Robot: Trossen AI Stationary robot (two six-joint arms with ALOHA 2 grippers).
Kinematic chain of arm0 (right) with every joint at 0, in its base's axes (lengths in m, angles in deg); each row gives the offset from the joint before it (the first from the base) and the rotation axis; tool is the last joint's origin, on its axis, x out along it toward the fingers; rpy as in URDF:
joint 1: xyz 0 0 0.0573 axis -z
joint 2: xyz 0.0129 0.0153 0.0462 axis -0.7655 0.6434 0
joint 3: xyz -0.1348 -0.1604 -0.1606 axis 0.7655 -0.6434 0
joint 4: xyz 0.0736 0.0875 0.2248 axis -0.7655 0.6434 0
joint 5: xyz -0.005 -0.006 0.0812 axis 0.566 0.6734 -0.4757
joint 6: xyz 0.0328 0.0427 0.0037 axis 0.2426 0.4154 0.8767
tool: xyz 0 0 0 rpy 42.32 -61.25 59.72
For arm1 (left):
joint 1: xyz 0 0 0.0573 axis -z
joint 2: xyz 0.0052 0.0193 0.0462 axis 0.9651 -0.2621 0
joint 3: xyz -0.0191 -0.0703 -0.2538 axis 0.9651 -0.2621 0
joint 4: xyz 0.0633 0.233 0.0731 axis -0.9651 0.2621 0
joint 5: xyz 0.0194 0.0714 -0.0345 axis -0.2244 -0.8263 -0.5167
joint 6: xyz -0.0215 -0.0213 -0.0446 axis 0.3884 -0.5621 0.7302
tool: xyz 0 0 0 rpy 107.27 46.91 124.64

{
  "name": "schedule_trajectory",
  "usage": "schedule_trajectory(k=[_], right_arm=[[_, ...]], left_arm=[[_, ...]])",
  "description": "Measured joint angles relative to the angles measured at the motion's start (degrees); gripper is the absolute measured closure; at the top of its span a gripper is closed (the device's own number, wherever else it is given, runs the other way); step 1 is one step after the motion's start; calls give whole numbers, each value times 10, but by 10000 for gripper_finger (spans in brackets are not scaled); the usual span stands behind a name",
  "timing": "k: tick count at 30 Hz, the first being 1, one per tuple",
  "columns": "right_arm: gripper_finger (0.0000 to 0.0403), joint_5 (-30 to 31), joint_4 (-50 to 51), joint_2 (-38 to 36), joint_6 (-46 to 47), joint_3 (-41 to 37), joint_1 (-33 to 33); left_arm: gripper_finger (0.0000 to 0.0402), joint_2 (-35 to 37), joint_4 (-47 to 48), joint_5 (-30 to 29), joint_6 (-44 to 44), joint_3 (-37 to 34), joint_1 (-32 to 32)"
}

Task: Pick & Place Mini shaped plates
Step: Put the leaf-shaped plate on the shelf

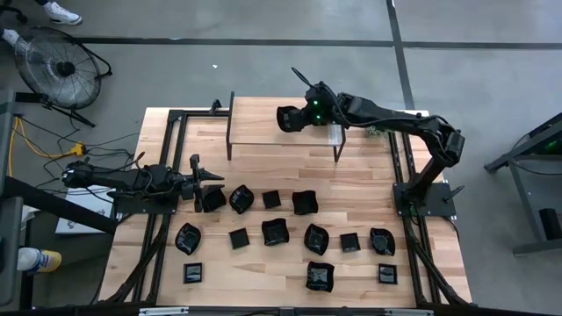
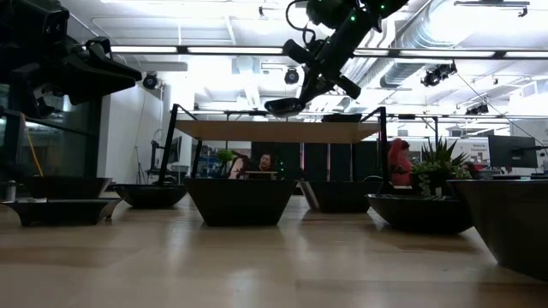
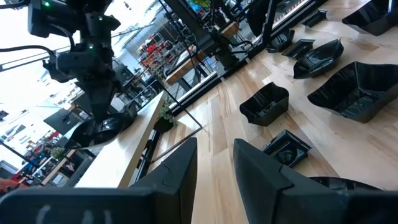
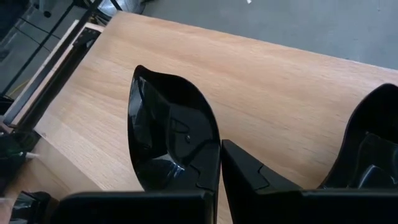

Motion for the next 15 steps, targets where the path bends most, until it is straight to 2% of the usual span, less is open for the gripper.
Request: schedule_trajectory(k=[15], right_arm=[[391,2,5,30,15,0,0]], left_arm=[[300,0,0,0,0,0,0]])
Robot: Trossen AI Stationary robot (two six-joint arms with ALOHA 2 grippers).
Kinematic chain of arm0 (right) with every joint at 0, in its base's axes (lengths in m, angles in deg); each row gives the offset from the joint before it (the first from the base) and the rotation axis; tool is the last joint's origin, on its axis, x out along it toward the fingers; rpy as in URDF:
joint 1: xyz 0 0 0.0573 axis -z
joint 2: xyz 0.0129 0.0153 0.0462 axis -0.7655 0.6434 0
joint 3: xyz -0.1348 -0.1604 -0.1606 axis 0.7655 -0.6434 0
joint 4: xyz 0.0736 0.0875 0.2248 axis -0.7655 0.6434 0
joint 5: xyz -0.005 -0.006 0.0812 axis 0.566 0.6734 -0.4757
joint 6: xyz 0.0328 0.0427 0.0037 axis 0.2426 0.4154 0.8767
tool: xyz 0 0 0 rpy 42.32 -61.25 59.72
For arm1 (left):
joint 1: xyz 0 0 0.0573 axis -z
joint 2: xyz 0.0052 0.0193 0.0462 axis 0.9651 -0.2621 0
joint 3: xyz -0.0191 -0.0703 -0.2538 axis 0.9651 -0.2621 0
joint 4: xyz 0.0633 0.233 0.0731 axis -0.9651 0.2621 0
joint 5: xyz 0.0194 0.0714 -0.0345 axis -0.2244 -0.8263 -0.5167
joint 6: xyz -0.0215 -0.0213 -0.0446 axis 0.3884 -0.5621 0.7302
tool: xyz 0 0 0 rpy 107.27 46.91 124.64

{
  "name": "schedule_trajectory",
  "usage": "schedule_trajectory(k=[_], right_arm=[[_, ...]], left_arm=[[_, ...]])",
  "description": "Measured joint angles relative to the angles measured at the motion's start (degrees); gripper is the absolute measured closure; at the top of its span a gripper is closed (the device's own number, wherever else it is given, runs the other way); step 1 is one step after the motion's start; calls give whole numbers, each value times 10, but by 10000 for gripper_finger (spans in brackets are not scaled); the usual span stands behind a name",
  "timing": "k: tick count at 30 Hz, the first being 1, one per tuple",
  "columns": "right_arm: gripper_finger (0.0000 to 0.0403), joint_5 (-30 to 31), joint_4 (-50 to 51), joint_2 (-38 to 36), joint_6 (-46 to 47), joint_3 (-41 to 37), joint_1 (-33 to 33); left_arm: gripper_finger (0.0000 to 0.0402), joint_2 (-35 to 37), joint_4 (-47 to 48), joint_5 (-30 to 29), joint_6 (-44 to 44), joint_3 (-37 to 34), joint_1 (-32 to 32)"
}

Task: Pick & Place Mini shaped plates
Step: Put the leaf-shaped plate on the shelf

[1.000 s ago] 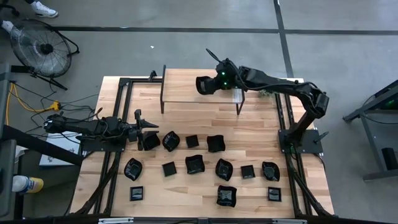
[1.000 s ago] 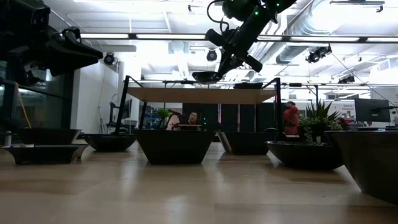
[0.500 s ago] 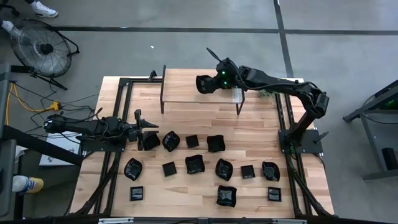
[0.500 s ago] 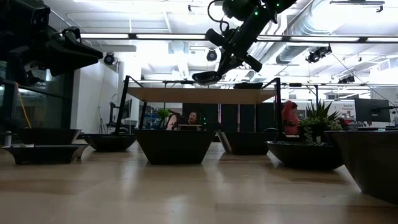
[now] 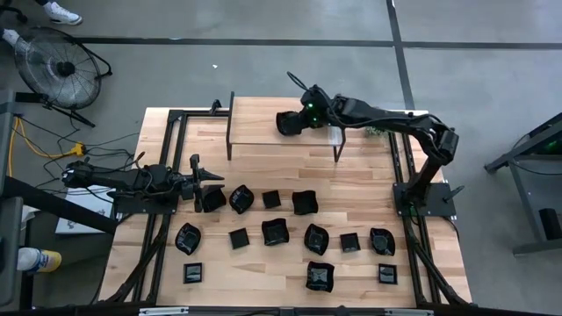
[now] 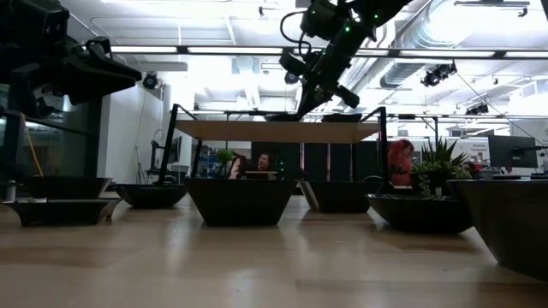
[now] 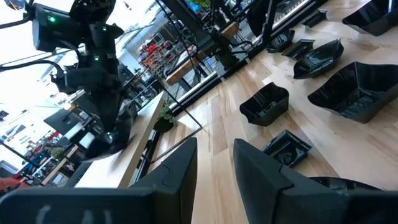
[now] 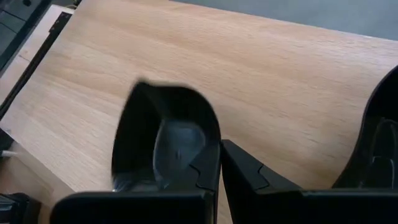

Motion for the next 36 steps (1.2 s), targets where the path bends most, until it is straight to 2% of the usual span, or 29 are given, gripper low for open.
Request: schedule_trajectory(k=[12,19,22,26,29,33,36], right_arm=[[383,9,-4,0,-15,0,0],[342,6,-3,0,-35,13,0],[321,0,1,-2,-73,32,0],[305,-42,12,-14,-143,60,-1],[304,-95,44,-15,-186,81,-9],[317,-175,86,-15,-276,87,-41],[339,-186,138,-14,-331,83,-69]], left_arm=[[300,0,0,0,0,0,0],[300,0,0,0,0,0,0],[300,0,0,0,0,0,0],[300,0,0,0,0,0,0],[300,0,0,0,0,0,0],[300,0,0,0,0,0,0],[300,0,0,0,0,0,0]])
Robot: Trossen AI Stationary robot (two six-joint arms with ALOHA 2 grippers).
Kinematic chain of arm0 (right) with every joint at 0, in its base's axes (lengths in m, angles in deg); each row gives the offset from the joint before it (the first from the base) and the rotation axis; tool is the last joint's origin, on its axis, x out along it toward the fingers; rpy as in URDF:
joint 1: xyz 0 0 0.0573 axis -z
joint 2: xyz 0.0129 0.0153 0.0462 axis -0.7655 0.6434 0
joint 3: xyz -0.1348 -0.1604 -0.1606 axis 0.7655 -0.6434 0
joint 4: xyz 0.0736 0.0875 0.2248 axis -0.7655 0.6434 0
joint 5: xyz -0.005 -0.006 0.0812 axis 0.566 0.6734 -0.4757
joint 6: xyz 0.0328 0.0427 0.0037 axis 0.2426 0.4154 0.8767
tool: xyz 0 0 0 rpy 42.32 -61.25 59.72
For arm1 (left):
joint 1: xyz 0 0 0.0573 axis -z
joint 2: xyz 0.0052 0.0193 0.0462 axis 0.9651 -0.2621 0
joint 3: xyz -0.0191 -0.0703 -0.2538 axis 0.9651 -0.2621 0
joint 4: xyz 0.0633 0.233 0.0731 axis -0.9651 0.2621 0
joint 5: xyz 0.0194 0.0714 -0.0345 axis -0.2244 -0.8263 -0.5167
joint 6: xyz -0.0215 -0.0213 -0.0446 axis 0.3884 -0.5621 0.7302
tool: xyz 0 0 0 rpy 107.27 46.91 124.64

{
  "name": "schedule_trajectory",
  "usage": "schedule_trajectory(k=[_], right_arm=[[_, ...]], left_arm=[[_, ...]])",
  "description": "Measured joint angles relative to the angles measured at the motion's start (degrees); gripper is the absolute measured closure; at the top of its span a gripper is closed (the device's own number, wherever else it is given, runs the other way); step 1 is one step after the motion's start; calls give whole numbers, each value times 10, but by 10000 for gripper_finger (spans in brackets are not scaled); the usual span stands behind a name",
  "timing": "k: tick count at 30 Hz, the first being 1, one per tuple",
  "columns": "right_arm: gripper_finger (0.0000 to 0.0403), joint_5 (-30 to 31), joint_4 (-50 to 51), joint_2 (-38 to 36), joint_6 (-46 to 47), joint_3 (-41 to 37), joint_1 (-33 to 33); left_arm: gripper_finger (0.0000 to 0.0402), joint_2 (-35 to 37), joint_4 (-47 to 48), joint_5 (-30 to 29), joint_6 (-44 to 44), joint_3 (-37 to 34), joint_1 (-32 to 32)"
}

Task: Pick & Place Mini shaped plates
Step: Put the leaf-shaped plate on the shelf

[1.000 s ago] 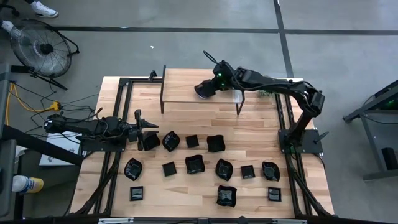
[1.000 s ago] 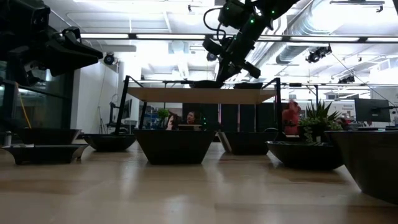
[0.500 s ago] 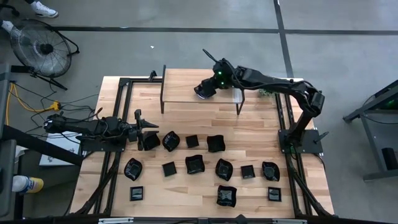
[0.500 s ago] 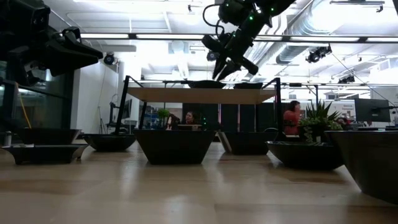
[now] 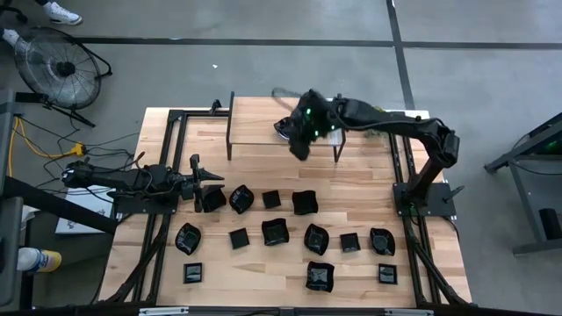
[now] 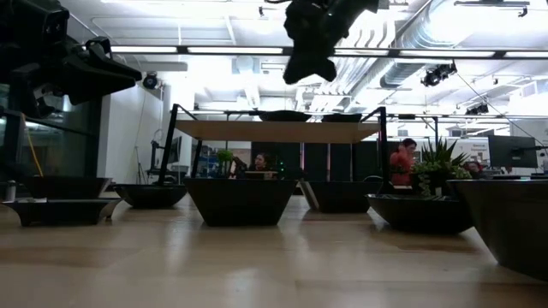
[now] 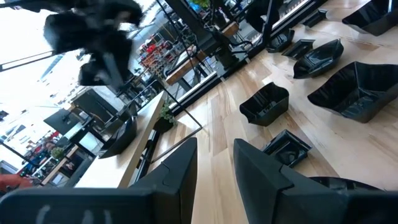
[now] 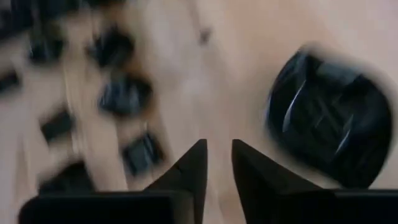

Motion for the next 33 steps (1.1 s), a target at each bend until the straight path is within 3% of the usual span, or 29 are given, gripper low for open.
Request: schedule_trajectory(k=[5,12,17,33], right_arm=[[395,96,37,2,-68,-1,-45],[401,119,8,14,-188,0,-93],[402,164,-2,38,-220,0,-117],[402,197,-12,65,-237,0,-64]], left_arm=[[300,0,0,0,0,0,0],[300,0,0,0,0,0,0],[300,0,0,0,0,0,0],[300,0,0,0,0,0,0]])
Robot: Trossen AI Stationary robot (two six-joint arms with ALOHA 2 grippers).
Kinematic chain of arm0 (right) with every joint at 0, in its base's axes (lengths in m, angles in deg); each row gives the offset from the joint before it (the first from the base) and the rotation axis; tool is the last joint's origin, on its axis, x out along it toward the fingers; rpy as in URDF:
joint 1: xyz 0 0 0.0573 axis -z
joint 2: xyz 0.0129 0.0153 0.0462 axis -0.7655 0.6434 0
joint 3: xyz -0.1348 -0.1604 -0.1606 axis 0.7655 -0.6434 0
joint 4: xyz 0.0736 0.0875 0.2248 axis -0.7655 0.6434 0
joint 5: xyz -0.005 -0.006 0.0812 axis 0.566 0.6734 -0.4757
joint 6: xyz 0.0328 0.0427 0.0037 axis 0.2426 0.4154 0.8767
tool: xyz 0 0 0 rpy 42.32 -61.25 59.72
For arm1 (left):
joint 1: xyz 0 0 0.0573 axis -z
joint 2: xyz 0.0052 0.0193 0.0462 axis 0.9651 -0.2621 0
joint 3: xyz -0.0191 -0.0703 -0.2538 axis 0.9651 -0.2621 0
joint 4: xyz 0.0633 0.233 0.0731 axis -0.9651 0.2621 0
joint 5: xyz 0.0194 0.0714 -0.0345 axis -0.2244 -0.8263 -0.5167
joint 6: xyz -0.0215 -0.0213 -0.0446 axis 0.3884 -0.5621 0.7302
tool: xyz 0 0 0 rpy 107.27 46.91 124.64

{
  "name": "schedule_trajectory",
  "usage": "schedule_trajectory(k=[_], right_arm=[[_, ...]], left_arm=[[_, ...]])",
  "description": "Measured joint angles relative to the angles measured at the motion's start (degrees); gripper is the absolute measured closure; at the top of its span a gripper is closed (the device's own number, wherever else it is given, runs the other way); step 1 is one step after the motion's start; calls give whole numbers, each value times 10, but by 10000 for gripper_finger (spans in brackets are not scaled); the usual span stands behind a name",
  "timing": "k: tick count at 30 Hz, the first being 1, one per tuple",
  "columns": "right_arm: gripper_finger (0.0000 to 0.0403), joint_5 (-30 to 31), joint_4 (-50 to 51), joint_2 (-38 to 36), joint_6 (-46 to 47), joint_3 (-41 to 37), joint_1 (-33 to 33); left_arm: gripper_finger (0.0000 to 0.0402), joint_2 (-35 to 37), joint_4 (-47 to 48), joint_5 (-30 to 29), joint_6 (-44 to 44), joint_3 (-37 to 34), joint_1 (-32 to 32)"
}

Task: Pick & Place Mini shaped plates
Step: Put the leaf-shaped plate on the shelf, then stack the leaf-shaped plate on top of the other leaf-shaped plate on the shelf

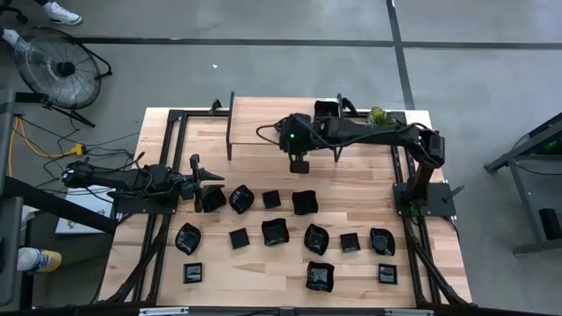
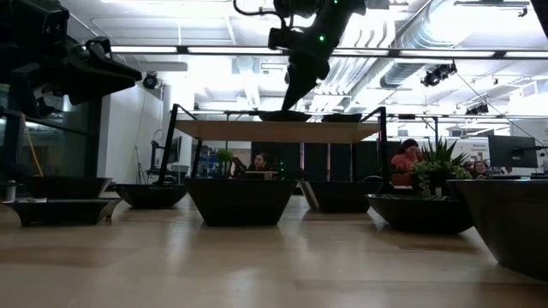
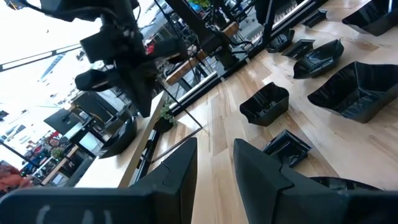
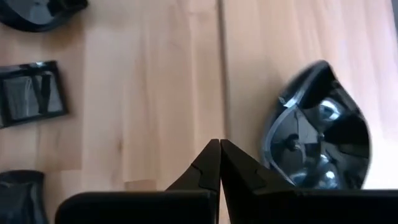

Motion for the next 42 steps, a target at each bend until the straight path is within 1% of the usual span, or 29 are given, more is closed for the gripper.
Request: schedule_trajectory(k=[3,16,29,33,37,39,42], right_arm=[[403,6,-4,0,-3,0,7],[403,1,-26,0,-19,0,48],[403,-17,-61,0,-25,0,76],[403,-9,-38,-4,-14,0,60],[403,8,2,-29,6,0,32],[403,8,35,-46,23,0,14],[403,10,110,-73,65,0,-13]], left_arm=[[300,0,0,0,0,0,0],[300,0,0,0,0,0,0],[300,0,0,0,0,0,0],[300,0,0,0,0,0,0],[300,0,0,0,0,0,0],[300,0,0,0,0,0,0],[300,0,0,0,0,0,0]])
